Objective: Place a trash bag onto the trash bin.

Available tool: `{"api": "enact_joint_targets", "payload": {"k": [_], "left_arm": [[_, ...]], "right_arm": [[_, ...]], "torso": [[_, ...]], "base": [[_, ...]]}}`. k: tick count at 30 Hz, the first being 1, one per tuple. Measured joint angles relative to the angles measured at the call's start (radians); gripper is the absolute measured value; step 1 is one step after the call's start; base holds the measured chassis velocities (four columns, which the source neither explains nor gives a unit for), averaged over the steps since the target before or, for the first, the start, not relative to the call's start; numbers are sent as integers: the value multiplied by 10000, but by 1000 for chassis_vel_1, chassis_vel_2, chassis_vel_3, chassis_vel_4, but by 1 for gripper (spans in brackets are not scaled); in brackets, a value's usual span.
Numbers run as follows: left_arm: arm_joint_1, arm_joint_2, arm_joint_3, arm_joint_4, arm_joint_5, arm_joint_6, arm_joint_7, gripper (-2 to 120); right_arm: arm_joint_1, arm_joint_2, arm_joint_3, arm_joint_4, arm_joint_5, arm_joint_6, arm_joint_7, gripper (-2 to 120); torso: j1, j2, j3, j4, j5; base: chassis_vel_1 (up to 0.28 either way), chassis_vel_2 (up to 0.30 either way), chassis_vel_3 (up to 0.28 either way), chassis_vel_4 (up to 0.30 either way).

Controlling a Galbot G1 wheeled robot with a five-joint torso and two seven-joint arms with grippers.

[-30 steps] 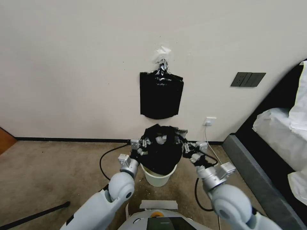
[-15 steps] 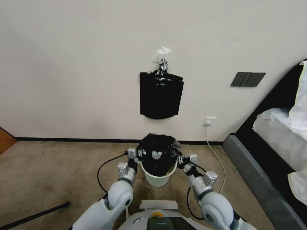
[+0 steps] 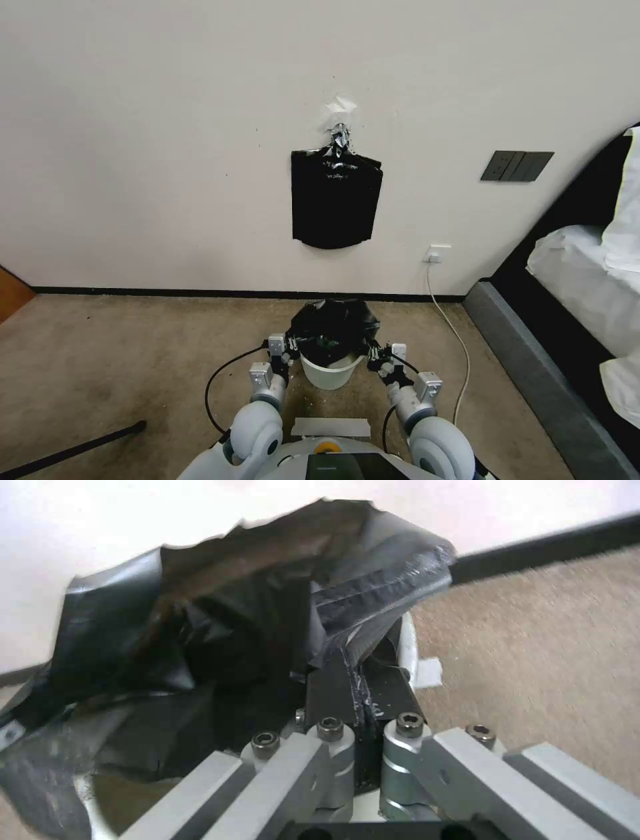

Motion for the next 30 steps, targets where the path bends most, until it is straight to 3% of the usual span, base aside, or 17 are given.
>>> {"api": "enact_joint_targets", "payload": {"k": [11,30], "left_arm": [[745,-182,-190,-255,112,133,-169,0],[1010,-273,-137,-49,25,608,-221,0]], "right_arm": [[-204,444,-13,247,791,-914,1254,0],[494,679,-36,-781,1707,-1442,1615,0]], "torso": [[0,0,0,0,0],[0,0,0,0,0]], "base": [[0,0,0,0],[0,0,0,0]]}}
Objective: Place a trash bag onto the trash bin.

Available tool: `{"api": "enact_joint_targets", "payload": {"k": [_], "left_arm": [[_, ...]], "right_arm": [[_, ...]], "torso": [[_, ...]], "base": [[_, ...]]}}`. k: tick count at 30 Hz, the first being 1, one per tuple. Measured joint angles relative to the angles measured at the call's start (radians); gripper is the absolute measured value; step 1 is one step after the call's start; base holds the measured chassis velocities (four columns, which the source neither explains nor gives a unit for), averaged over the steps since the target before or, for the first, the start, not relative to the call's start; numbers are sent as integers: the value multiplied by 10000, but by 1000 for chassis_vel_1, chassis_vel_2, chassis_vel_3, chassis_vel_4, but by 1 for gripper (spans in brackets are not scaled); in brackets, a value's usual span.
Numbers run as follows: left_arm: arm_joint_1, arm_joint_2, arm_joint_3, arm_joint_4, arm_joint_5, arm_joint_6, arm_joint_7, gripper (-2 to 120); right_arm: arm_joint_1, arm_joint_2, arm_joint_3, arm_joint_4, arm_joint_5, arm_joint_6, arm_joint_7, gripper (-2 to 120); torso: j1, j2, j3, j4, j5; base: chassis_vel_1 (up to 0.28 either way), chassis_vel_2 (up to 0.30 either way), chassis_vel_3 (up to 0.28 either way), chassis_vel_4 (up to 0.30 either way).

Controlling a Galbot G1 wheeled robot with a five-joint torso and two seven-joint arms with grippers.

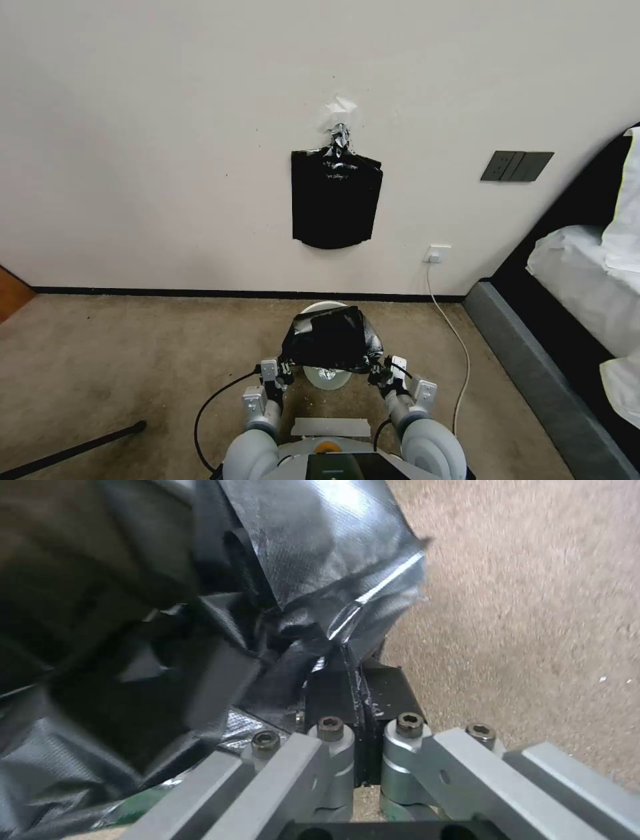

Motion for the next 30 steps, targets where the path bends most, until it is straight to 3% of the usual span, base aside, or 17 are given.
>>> {"api": "enact_joint_targets", "payload": {"k": [14,30], "left_arm": [[-311,39,-56,431,-236,100,30,0],[-714,125,-167,831,-402,-173,94,0]], "right_arm": [[274,23,-15,-657,106,-142,-93,0],[345,31,-26,-1093,-297,326,-570,3]], "torso": [[0,0,0,0,0],[0,0,0,0,0]], "base": [[0,0,0,0],[0,0,0,0]]}}
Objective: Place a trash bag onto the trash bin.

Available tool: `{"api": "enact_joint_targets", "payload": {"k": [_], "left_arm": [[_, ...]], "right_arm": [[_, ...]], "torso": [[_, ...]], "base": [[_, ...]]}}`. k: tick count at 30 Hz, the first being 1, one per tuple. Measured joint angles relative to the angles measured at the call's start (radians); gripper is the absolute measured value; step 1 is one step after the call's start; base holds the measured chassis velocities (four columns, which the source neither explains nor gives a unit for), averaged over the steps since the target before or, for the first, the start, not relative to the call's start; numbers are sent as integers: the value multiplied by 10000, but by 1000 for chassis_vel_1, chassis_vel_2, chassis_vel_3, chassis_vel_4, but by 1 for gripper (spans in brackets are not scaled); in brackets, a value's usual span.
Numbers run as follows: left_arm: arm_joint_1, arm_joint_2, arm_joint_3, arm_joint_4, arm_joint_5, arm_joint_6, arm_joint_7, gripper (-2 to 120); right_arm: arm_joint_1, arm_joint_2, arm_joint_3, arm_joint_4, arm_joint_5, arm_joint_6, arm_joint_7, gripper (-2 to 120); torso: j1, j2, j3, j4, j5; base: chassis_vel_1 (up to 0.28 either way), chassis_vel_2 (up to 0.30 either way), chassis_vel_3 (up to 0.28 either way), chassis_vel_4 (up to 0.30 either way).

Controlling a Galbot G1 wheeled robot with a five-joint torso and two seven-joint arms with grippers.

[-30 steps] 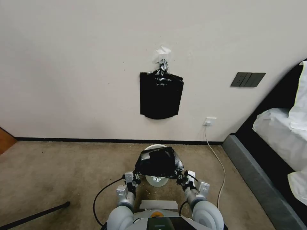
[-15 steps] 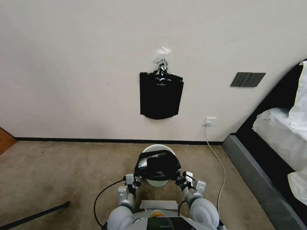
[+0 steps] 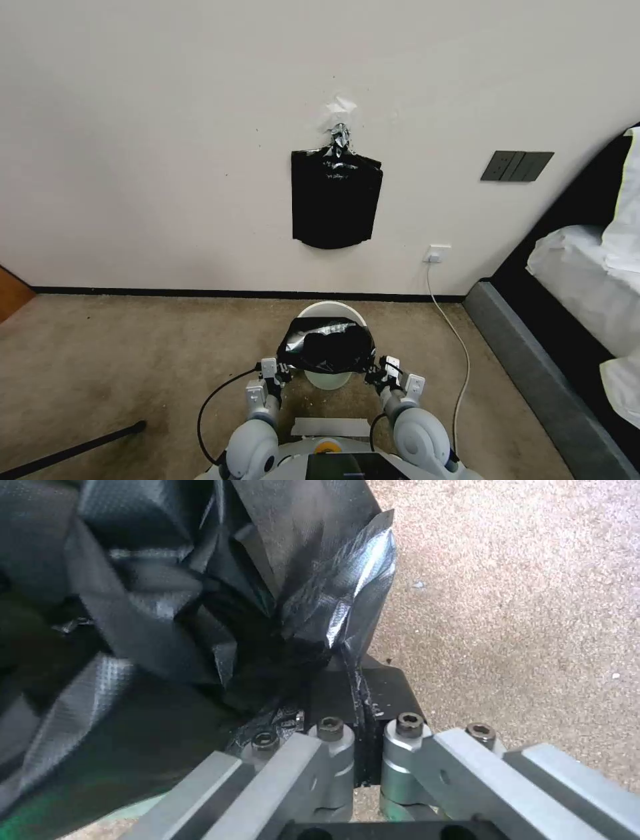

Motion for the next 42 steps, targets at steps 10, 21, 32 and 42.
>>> {"api": "enact_joint_targets", "payload": {"k": [10,21,32,42], "left_arm": [[401,201,-240,-189,203,54,238,33],[693,355,-575,-516,333,-34,876,75],[1513,755,-706,-1057,760,-195,1073,100],[2908,529,-1585,-1452,2482,-2147,2096,100]], "right_arm": [[-536,-172,65,277,-446,192,-48,41],[-1008,-254,95,673,-766,252,-65,83],[-1638,-295,147,1157,-1162,285,-81,100],[-2707,-739,519,2155,-3253,1483,-1026,100]], "torso": [[0,0,0,0,0],[0,0,0,0,0],[0,0,0,0,0],[0,0,-1,0,0]], "base": [[0,0,0,0],[0,0,0,0],[0,0,0,0],[0,0,0,0]]}}
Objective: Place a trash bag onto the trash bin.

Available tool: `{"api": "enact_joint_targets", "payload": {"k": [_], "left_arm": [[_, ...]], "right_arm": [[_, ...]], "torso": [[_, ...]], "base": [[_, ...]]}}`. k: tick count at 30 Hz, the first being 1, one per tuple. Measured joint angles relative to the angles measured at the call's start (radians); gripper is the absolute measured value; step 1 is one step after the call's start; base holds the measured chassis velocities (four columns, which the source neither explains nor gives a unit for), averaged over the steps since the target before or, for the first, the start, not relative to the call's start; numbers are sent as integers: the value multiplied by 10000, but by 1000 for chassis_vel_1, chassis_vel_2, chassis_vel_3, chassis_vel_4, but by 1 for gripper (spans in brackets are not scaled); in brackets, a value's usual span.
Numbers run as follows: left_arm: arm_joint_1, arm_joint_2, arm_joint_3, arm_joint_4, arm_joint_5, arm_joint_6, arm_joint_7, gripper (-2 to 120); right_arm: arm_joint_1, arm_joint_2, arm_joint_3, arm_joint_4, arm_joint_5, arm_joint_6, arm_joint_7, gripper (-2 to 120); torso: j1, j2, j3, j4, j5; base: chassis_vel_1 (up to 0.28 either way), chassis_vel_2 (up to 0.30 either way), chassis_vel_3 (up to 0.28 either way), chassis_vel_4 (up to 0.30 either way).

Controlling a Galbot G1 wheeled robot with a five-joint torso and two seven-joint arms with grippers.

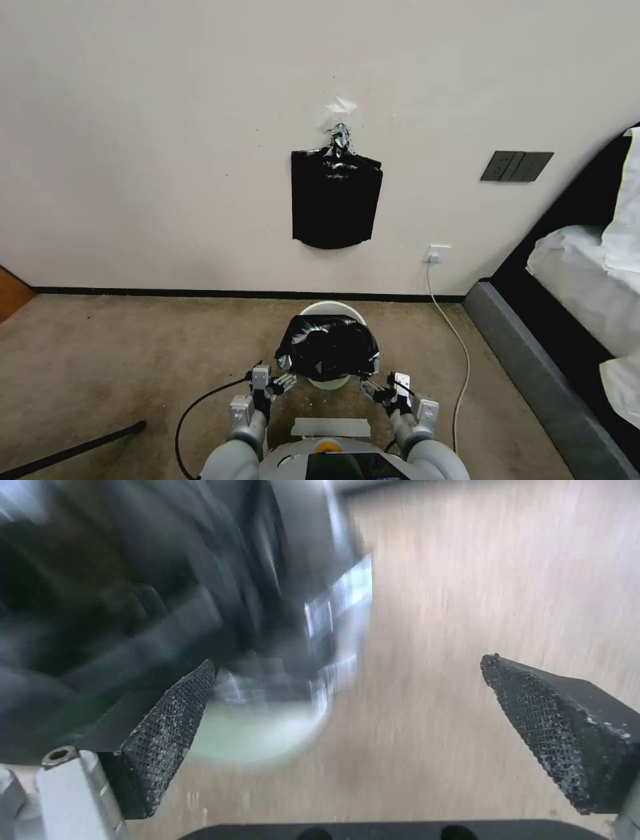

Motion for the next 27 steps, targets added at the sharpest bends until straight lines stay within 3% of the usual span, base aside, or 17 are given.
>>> {"api": "enact_joint_targets", "payload": {"k": [6,7,10,11,13,15,17,19,21,23,25,27], "left_arm": [[171,-490,-649,-155,289,-728,407,100],[162,-728,-956,-231,349,-861,496,100],[103,-1060,-1671,-343,678,-953,757,100],[103,-1060,-1671,-343,678,-953,757,100],[136,-1127,-2000,-384,892,-1004,973,100],[156,-1129,-2074,-387,945,-1020,1033,100],[156,-995,-2272,-391,1375,-1068,1413,100],[81,-884,-2273,-379,1535,-1089,1551,100],[-58,-652,-2277,-285,1968,-1283,1882,100],[-35,-638,-2309,-269,2060,-1356,1968,100],[231,-656,-2531,-233,2340,-1667,2377,100],[273,-671,-2570,-234,2393,-1716,2440,100]], "right_arm": [[299,-545,493,358,-242,392,-1258,100],[826,-970,745,358,-89,314,-2006,100],[2846,-2149,948,-44,729,-998,-3283,100],[2846,-2149,948,-44,729,-998,-3283,100],[4333,-2852,589,-571,1471,-1770,-3675,100],[4663,-2984,474,-703,1687,-1891,-3743,100],[6610,-3646,12,-1474,3075,-2641,-4310,100],[7024,-3840,-38,-1703,3430,-2888,-4590,100],[8101,-4276,-486,-2404,3946,-3243,-5201,100],[8384,-4346,-689,-2574,4010,-3291,-5307,100],[10106,-4478,-2182,-3667,4154,-3531,-6068,100],[10449,-4467,-2468,-3891,4151,-3561,-6220,100]], "torso": [[0,0,0,-3,0],[0,0,0,-3,0],[1,-1,2,0,3],[1,-1,2,0,3],[1,-2,2,3,1],[1,-1,2,2,3],[2,-2,2,10,2],[2,-1,2,10,0],[2,-2,2,-13,-6],[2,-2,2,-13,-6],[2,-2,3,-1,6],[2,-2,2,5,5]], "base": [[0,0,0,0],[0,0,0,0],[0,0,0,0],[0,0,0,0],[0,0,0,0],[0,0,0,0],[0,0,0,0],[0,0,0,0],[0,0,0,0],[0,0,0,0],[0,0,0,0],[0,0,0,0]]}}
